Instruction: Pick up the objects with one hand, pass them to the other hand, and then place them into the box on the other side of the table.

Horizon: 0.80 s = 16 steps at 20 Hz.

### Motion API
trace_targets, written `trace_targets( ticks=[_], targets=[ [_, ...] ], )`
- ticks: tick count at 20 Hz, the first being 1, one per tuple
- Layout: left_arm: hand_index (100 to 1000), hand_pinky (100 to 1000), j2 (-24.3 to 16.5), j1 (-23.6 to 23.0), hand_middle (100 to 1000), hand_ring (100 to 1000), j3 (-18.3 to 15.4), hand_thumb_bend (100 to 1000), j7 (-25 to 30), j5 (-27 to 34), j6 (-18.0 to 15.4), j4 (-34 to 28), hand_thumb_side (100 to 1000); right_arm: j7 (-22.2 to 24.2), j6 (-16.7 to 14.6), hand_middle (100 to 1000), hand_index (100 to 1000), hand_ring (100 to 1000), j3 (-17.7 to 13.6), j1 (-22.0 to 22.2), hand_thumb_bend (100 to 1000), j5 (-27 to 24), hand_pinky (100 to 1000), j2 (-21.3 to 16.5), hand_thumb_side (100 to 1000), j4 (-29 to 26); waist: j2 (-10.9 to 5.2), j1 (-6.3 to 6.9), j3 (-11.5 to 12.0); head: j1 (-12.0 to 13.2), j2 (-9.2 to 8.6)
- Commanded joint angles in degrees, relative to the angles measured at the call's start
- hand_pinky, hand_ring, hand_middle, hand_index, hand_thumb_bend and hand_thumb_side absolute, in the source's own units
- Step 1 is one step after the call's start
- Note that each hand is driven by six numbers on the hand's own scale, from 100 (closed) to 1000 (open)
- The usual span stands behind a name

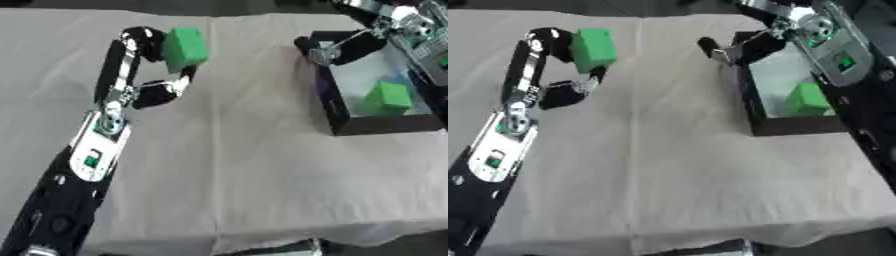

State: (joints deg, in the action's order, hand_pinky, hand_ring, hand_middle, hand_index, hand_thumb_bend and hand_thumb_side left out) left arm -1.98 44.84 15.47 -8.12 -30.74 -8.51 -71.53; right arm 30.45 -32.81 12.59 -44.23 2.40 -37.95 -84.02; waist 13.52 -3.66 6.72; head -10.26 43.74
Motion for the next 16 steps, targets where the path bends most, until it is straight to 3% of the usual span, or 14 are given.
trace_targets(
  ticks=[1,9,16],
  targets=[
    [519,530,0.94,1.48,475,470,0.74,100,1.17,0.61,-0.52,-0.95,169,0.70,-0.76,928,895,983,0.08,-1.67,100,0.40,978,-0.20,100,-0.01,-1.25,-0.09,0.12,-0.53,-0.14],
    [520,528,2.66,2.25,474,468,1.37,100,1.80,1.12,-0.89,-1.28,187,1.99,-2.34,927,901,981,1.35,-3.84,100,1.46,967,1.42,100,0.53,-0.36,-0.29,1.40,-1.99,-1.15],
    [501,495,4.51,2.01,439,442,1.17,100,-0.47,0.63,0.45,-1.03,201,-0.46,-2.51,852,888,956,1.22,-4.43,130,5.38,955,1.98,100,0.39,0.06,-0.50,2.30,-2.86,-1.40]
  ],
)
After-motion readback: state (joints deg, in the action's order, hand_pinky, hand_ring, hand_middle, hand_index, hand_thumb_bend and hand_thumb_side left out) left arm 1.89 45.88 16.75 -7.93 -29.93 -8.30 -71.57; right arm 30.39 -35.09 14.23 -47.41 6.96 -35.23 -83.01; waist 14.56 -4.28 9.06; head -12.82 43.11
